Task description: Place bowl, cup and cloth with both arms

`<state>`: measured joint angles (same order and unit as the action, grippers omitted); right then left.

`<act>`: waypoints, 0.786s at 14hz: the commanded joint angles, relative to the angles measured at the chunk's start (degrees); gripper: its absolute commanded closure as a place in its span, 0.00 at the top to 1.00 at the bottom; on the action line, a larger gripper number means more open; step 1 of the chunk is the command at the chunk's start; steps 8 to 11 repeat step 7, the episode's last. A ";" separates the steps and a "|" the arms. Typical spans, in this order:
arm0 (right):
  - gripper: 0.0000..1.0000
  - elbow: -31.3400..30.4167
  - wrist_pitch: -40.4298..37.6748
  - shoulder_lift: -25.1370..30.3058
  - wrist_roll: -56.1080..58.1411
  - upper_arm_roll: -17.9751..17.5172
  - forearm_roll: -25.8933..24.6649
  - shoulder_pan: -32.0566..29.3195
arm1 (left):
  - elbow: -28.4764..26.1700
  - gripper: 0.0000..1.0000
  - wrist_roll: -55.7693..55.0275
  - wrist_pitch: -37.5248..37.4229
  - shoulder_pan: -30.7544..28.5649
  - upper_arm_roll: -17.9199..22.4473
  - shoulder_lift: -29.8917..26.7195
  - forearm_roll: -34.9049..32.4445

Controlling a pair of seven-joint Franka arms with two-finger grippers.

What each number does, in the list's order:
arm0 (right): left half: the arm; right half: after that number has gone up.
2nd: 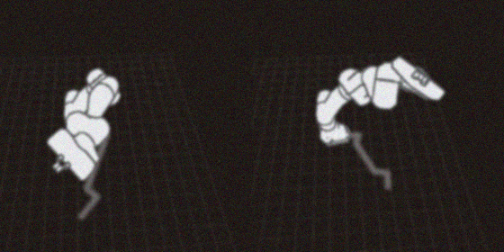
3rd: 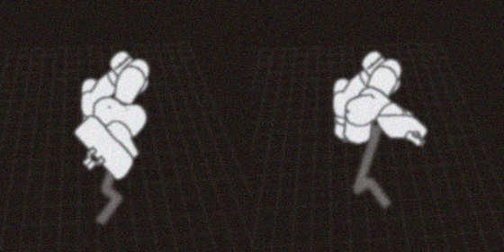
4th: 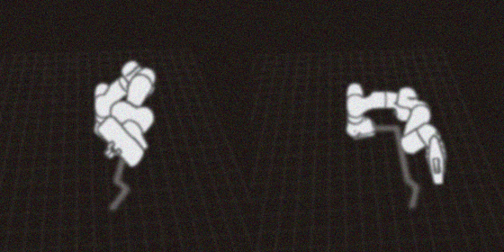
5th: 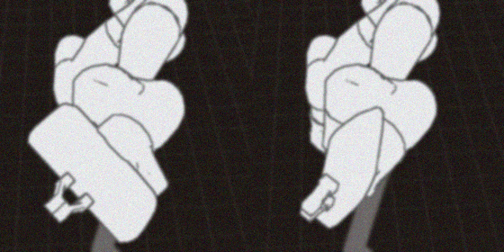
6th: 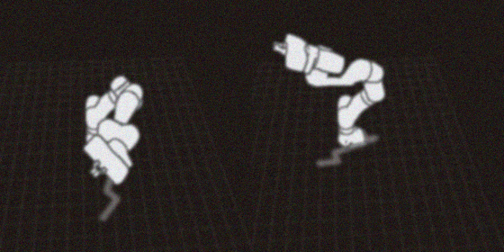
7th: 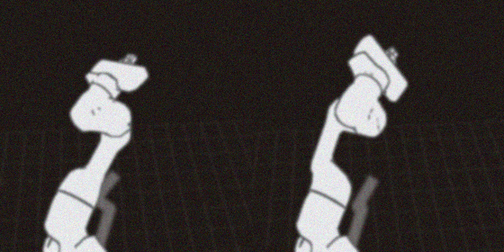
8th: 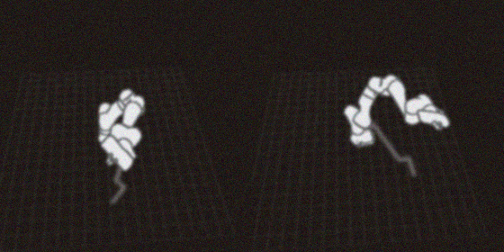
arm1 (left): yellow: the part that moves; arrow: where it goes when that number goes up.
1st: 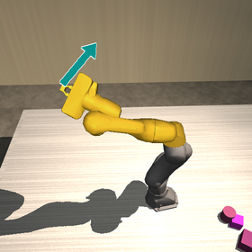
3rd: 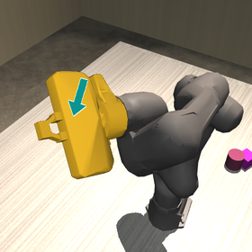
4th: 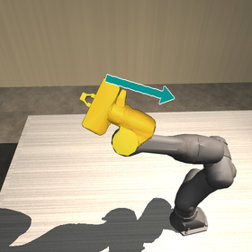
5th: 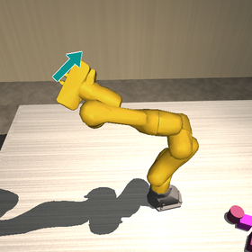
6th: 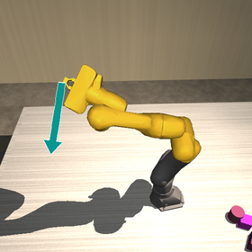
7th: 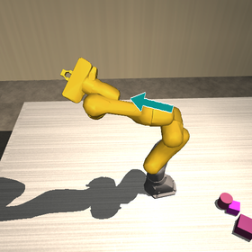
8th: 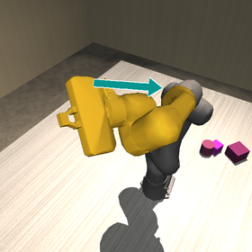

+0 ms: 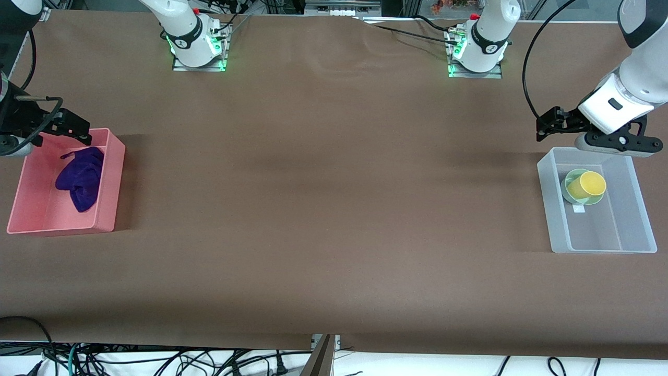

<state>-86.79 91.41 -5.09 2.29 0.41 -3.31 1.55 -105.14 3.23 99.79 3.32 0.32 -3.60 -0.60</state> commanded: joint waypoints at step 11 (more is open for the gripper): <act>1.00 0.57 -0.09 -0.27 0.08 0.30 1.73 -0.67 | -0.33 1.00 -0.41 1.20 -1.03 -1.29 -1.23 0.42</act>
